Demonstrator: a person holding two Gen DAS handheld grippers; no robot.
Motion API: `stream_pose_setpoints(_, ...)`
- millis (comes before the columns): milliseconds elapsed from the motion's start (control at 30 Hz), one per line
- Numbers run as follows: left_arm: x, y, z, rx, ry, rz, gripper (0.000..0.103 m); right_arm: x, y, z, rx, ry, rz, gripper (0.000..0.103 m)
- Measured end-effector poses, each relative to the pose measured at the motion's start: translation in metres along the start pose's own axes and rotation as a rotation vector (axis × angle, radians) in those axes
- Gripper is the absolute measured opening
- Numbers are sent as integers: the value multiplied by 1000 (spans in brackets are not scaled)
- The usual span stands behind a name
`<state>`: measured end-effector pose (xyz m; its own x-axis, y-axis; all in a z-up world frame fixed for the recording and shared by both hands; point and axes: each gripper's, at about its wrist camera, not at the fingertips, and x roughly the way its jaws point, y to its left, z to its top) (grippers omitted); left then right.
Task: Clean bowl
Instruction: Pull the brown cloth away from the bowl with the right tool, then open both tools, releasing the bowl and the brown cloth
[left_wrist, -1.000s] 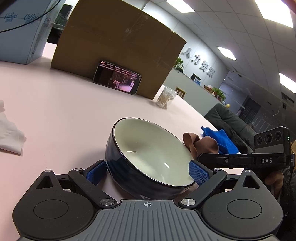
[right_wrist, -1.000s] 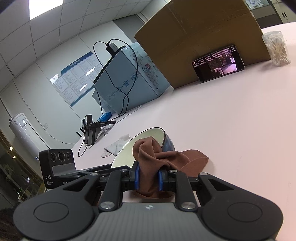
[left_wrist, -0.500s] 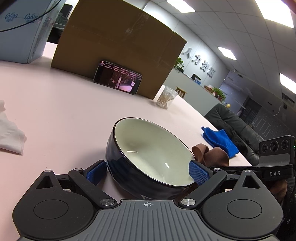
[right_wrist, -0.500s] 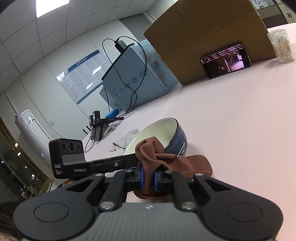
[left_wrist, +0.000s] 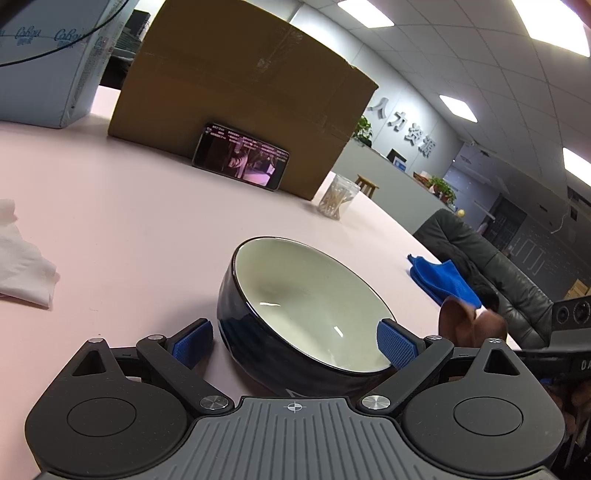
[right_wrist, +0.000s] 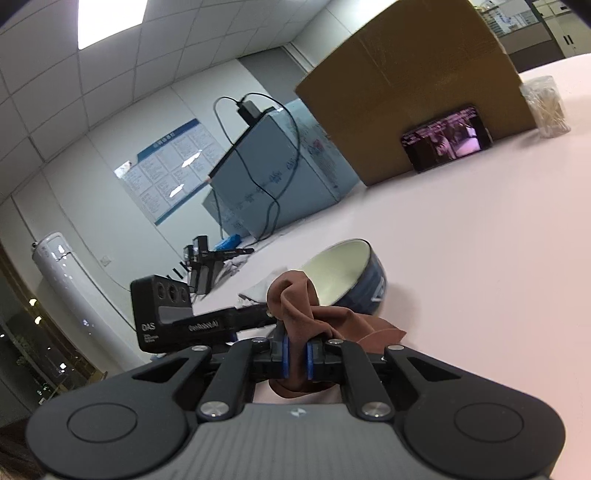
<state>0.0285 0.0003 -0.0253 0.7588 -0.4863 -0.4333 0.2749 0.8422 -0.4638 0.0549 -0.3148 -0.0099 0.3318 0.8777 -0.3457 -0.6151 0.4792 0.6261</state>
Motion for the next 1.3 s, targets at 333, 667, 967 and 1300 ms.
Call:
stream_pose_setpoints(333,0,1,2,-13,-17,39,97,9,7,-17,-52,110,-267,18)
stream_pose_setpoints(667,-12,-3,1,-6,-76,60,97,-5,30,-32,-213,103,-485,67)
stream_pose_setpoints(967,-28,-8,0,16,-148,54,103,-20,53,-30,-365,32,-619,89)
stream_pose_setpoints(1300,-63,-18,16,90,-437,58,103,-39,54,-16,-530,-314,-661,102)
